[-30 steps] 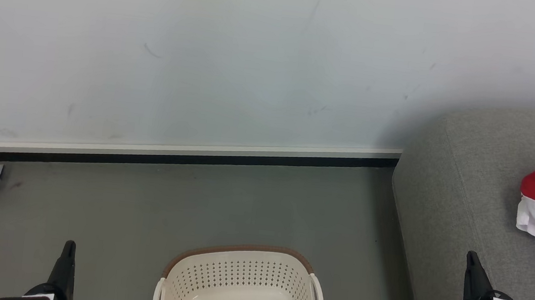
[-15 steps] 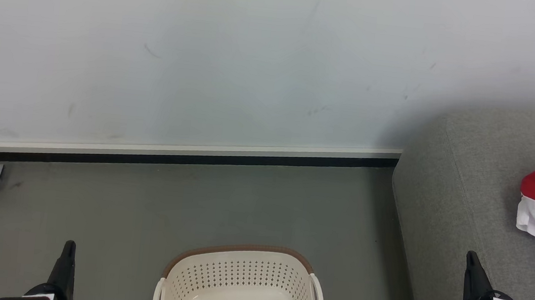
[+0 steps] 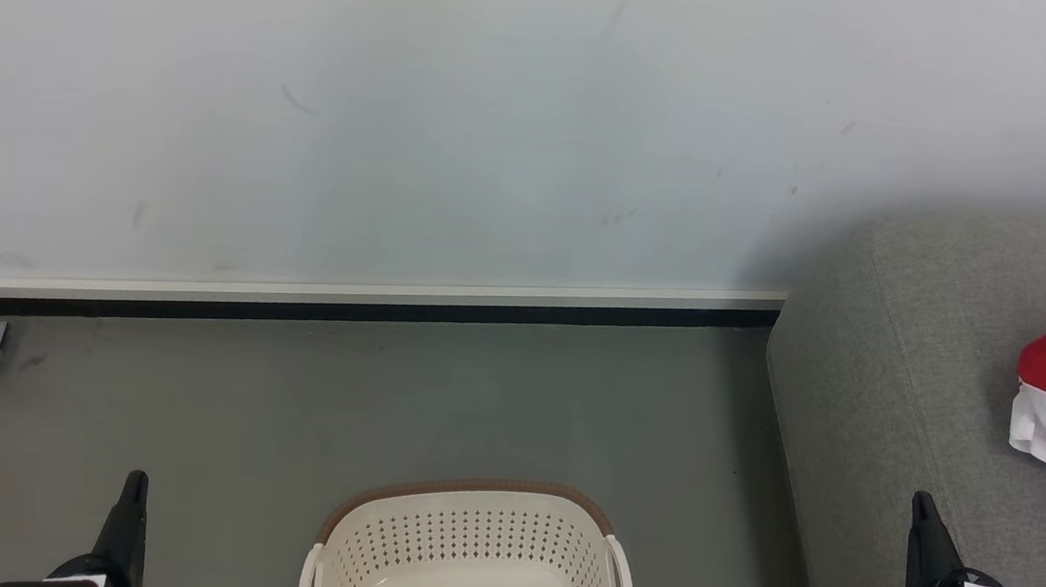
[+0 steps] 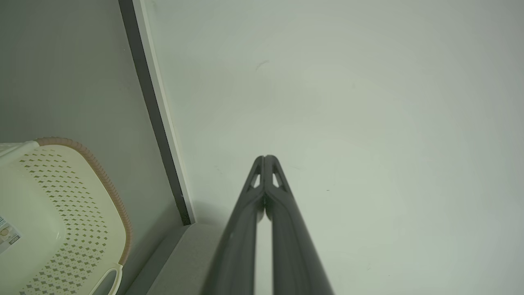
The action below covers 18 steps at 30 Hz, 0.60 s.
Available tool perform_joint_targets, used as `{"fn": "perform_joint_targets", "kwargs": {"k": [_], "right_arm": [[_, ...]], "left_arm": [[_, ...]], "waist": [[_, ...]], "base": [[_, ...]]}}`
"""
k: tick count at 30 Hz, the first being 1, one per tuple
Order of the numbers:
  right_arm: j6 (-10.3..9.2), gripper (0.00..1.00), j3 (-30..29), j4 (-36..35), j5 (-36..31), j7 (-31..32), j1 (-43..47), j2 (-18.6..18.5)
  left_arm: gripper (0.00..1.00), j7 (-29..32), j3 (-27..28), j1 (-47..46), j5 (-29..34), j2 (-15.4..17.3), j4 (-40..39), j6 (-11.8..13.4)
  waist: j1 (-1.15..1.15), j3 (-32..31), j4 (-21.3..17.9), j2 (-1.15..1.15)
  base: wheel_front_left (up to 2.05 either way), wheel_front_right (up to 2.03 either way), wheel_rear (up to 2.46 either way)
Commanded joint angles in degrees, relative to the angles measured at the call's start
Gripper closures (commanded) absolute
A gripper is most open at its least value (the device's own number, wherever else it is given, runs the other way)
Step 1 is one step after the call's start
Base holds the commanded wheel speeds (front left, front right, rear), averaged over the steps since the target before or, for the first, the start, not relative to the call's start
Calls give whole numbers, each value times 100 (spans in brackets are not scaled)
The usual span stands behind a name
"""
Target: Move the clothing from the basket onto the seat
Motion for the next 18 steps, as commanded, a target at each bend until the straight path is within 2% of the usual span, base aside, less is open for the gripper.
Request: {"fn": "perform_joint_targets", "kwargs": {"k": [1, 18], "right_arm": [[2, 100, 0, 12, -11, 15, -33, 18], [2, 100, -7, 11, -19, 13, -34, 22]], "left_arm": [[100, 10, 22, -5, -56, 7, 20, -13], [100, 9, 22, -5, -57, 7, 19, -13]], "waist": [[0, 0, 0, 0], [0, 0, 0, 0]], "base": [[0, 0, 0], [0, 0, 0]]}}
